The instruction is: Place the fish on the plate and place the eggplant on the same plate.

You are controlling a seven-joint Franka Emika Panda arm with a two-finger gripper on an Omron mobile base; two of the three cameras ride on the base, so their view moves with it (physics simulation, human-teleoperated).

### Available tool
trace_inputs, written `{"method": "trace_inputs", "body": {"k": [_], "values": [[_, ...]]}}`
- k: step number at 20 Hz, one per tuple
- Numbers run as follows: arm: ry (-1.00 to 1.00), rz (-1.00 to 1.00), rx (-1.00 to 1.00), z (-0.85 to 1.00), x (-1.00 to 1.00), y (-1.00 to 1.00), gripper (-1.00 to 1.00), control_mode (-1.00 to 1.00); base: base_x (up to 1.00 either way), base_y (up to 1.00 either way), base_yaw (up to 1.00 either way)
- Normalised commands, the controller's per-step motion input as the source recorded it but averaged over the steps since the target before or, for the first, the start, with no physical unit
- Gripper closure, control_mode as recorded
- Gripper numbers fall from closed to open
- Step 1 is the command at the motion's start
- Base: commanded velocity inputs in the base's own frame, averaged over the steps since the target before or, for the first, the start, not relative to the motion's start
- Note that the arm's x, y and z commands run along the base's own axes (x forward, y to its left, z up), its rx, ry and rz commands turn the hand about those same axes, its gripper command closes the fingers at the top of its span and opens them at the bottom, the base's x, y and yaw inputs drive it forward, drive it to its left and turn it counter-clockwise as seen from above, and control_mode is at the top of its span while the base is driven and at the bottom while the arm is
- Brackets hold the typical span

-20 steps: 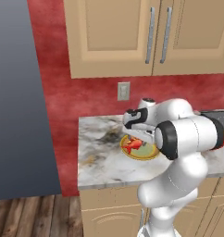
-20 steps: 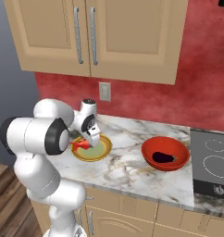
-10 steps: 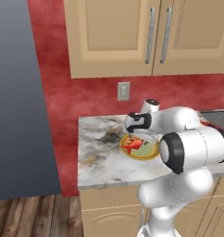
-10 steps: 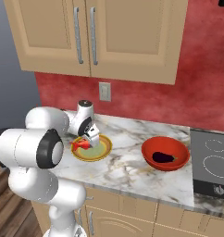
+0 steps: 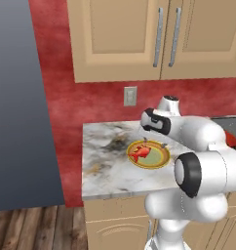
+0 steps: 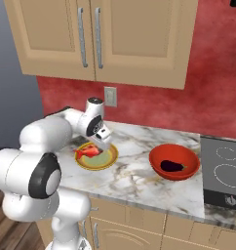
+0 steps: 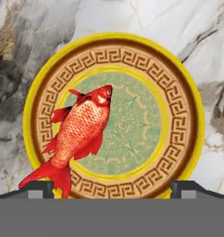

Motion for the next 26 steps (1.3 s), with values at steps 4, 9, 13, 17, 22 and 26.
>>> {"method": "trace_inputs", "body": {"k": [4, 9, 13, 17, 22, 26], "values": [[0.0, 0.18, -0.01, 0.26, -0.46, -0.49, -1.0, -1.0, 0.0, 0.0, 0.0], [0.01, 0.19, -0.02, 0.22, -0.42, -0.57, -1.0, -1.0, 0.0, 0.0, 0.0], [0.05, 0.18, -0.02, 0.28, -0.33, -0.54, -1.0, -1.0, 0.0, 0.0, 0.0], [0.01, 0.17, 0.0, 0.23, -0.36, -0.6, -1.0, -1.0, 0.0, 0.0, 0.0], [0.07, 0.12, 0.0, 0.24, -0.24, -0.61, -1.0, -1.0, 0.0, 0.0, 0.0], [0.07, 0.03, 0.01, 0.24, -0.22, -0.67, -1.0, -1.0, 0.0, 0.0, 0.0]]}}
